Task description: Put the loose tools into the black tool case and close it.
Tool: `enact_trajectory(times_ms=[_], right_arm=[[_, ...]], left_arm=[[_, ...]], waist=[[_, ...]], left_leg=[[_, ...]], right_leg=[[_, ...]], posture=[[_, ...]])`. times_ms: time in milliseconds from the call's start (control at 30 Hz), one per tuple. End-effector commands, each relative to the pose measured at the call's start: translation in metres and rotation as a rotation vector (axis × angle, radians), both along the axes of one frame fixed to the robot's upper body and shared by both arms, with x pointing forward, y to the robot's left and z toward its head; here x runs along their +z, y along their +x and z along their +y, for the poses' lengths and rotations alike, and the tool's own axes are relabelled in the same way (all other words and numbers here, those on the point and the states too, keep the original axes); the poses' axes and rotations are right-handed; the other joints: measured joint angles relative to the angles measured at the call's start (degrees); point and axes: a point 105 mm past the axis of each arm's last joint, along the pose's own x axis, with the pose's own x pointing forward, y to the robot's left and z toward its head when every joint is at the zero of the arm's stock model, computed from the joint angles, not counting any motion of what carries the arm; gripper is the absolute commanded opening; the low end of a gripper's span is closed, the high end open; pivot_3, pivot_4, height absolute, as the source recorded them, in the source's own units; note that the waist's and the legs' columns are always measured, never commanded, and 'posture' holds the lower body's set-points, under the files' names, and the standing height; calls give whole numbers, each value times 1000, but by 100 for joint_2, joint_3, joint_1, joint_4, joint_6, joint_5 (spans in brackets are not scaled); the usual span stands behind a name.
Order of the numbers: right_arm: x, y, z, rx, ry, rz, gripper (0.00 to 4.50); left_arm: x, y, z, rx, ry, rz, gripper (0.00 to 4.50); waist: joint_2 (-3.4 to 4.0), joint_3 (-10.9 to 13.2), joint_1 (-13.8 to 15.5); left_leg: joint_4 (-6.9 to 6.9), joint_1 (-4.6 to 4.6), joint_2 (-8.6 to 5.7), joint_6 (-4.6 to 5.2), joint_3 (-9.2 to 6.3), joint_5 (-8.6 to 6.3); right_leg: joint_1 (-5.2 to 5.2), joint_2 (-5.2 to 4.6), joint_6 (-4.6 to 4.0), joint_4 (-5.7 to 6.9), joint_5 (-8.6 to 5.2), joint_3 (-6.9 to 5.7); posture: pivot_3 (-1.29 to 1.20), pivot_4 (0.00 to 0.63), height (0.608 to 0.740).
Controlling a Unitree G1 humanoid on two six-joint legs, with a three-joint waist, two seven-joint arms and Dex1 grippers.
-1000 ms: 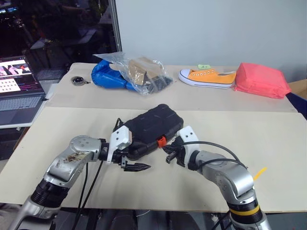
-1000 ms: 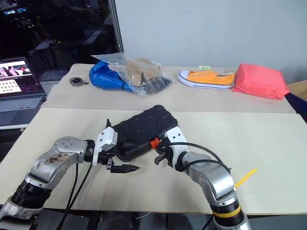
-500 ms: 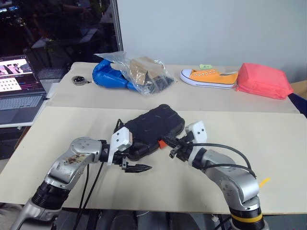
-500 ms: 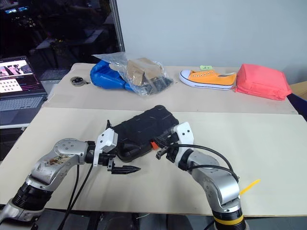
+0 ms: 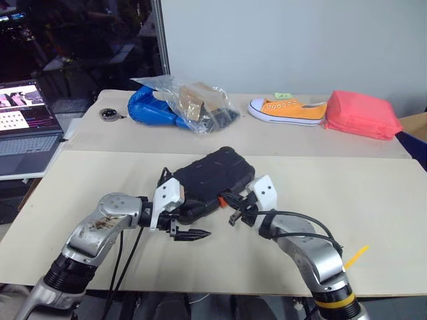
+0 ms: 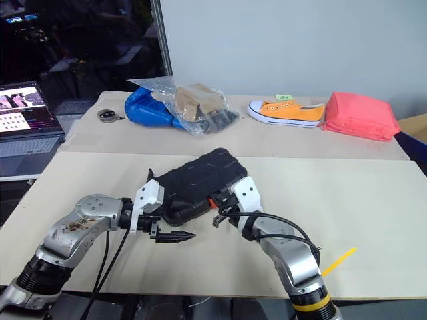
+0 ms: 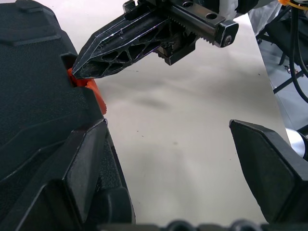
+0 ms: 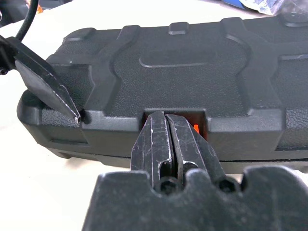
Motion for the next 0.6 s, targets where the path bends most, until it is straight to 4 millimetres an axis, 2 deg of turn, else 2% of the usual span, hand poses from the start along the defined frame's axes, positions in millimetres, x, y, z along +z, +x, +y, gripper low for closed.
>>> enact_trajectory(times_ms=[33, 600], right_arm=[[-42, -5, -7, -36, -59, 138, 75], [-74, -11, -16, -58, -154, 195, 75]], left_arm=[[-15, -6, -1, -1, 35, 67, 4357], [-15, -6, -1, 8, 33, 74, 4357]], waist=[[-2, -18, 0], [-7, -69, 5]], left_leg=[[-2, 1, 0, 0, 0, 0], [-12, 27, 4, -20, 1, -12]], right_leg=[[0, -1, -2, 0, -1, 1], [-3, -28, -41, -4, -23, 4]], posture=[[0, 150, 740], [0, 150, 740]])
